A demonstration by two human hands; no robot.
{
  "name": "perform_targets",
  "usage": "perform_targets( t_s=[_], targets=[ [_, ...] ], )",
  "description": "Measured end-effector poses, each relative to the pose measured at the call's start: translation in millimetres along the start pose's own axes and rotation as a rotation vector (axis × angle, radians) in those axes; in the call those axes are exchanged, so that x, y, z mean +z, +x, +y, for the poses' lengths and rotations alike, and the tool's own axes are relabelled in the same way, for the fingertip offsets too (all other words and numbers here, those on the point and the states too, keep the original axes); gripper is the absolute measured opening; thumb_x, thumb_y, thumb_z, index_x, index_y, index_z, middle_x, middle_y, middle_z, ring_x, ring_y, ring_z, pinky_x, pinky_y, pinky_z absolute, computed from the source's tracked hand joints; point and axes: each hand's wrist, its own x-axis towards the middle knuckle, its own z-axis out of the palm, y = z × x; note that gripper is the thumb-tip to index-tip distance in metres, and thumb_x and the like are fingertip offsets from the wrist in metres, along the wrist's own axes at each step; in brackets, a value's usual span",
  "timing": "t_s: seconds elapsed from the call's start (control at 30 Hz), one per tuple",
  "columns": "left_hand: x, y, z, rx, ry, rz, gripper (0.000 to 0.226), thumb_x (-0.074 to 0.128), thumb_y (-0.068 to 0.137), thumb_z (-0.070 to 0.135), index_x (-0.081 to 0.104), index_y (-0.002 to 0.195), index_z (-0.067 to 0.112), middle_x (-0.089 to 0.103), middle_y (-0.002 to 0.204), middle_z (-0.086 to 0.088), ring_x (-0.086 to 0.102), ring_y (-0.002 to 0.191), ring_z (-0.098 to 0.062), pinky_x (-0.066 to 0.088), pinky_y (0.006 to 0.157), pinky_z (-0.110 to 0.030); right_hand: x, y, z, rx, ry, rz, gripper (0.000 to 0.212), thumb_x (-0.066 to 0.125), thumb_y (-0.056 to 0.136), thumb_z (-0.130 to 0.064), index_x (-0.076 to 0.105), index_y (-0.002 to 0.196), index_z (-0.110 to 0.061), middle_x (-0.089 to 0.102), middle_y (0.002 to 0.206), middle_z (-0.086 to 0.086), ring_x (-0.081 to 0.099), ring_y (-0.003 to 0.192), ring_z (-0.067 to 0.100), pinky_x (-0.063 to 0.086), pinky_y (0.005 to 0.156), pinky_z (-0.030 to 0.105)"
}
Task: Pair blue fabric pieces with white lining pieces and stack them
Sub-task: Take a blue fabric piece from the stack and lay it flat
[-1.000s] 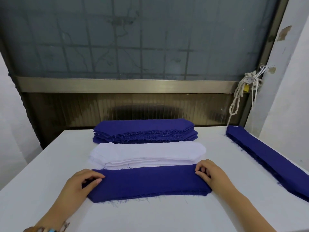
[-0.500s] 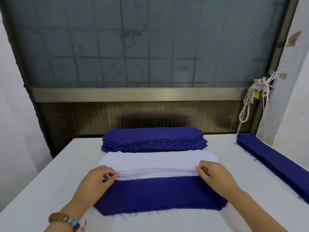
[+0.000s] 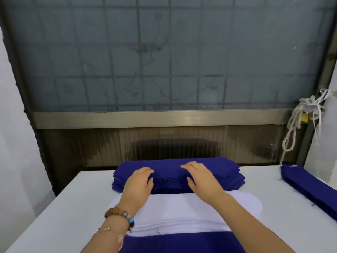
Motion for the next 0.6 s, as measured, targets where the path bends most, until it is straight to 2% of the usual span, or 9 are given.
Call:
perform_targets(
  t_s=[0.1, 0.2, 0.33, 0.47, 0.53, 0.6],
  targets=[
    [8, 16, -6, -0.029, 0.062, 0.004, 0.032, 0.042, 0.103, 0.027, 0.055, 0.132, 0.023, 0.057, 0.129, 0.007, 0.050, 0.118, -0.009, 0.042, 0.101, -0.024, 14, 23, 2, 0.045, -0.002, -0.114, 0.038, 0.039, 0.103, -0.017, 0.046, 0.140, -0.022, 0.047, 0.138, -0.002, 0.043, 0.124, 0.016, 0.038, 0.106, 0.028],
    [13, 34, -11, -0.045, 0.112, 0.042, 0.028, 0.042, 0.102, 0.032, 0.056, 0.125, 0.028, 0.060, 0.113, 0.009, 0.055, 0.108, -0.009, 0.047, 0.091, -0.023, 24, 45, 7, 0.075, -0.018, -0.126, 0.038, 0.045, 0.099, -0.004, 0.051, 0.132, -0.021, 0.050, 0.130, 0.000, 0.047, 0.118, 0.017, 0.042, 0.101, 0.026],
    [19, 55, -18, -0.124, 0.062, 0.043, 0.044, 0.045, 0.101, 0.036, 0.043, 0.143, 0.024, 0.063, 0.106, 0.006, 0.058, 0.099, -0.011, 0.049, 0.089, -0.026, 33, 67, 10, 0.155, 0.063, -0.114, 0.033, 0.044, 0.102, -0.023, 0.049, 0.135, -0.021, 0.052, 0.132, 0.001, 0.050, 0.119, 0.019, 0.043, 0.100, 0.029],
    [27, 70, -24, -0.104, 0.090, -0.006, 0.046, 0.043, 0.100, 0.042, 0.043, 0.143, 0.023, 0.067, 0.106, 0.001, 0.062, 0.099, -0.015, 0.049, 0.090, -0.029, 44, 80, 9, 0.178, 0.007, -0.133, 0.044, 0.044, 0.102, -0.030, 0.038, 0.144, -0.019, 0.051, 0.138, 0.005, 0.048, 0.125, 0.023, 0.042, 0.103, 0.033],
    [28, 76, -26, -0.069, 0.134, -0.023, 0.047, 0.040, 0.100, 0.046, 0.043, 0.142, 0.025, 0.065, 0.114, 0.002, 0.061, 0.103, -0.015, 0.049, 0.089, -0.029, 45, 86, 11, 0.182, -0.020, -0.152, 0.047, 0.042, 0.102, -0.033, 0.035, 0.146, -0.018, 0.052, 0.137, 0.007, 0.050, 0.122, 0.024, 0.044, 0.101, 0.034],
    [28, 80, -28, -0.044, 0.145, -0.043, 0.045, 0.039, 0.100, 0.049, 0.044, 0.139, 0.028, 0.064, 0.111, 0.005, 0.060, 0.100, -0.013, 0.049, 0.083, -0.026, 44, 90, 15, 0.185, -0.035, -0.182, 0.049, 0.042, 0.101, -0.038, 0.034, 0.146, -0.020, 0.055, 0.133, 0.008, 0.055, 0.117, 0.025, 0.048, 0.095, 0.035]
  ],
)
